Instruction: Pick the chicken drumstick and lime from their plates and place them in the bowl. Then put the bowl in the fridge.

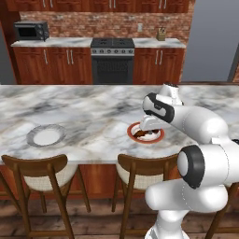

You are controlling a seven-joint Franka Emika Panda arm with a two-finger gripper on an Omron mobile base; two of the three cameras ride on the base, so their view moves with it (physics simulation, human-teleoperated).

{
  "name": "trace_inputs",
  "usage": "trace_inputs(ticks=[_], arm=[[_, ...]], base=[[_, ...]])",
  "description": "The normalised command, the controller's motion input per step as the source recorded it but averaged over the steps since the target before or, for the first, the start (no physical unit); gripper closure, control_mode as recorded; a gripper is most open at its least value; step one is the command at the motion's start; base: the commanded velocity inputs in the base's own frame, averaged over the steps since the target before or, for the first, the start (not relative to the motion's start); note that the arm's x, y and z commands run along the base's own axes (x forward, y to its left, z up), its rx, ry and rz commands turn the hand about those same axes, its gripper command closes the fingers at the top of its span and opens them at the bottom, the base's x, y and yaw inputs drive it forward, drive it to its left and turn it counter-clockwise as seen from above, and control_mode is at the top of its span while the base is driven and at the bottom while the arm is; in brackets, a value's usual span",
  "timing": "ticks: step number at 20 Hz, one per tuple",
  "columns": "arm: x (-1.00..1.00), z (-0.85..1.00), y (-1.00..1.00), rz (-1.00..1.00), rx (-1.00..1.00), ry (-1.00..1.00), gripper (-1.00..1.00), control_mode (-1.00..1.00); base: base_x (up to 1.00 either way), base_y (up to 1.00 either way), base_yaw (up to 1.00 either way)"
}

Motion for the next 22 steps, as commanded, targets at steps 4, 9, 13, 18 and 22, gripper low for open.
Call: trace_inputs(ticks=[4, 9, 13, 18, 22], arm=[[0.00, 0.00, 0.00, 0.00, 0.00, 0.00, 1.00, 1.00], [0.00, 0.00, 0.00, 0.00, 0.00, 0.00, 1.00, 1.00], [0.00, 0.00, 0.00, 0.00, 0.00, 0.00, 1.00, 1.00], [0.00, 0.00, 0.00, 0.00, 0.00, 0.00, 1.00, -1.00], [0.00, 0.00, 0.00, 0.00, 0.00, 0.00, 1.00, -1.00]], base=[[0.00, 0.00, 0.00], [0.00, 0.00, 0.00], [0.00, 0.00, 0.00], [0.00, 0.00, 0.00], [0.00, 0.00, 0.00]])
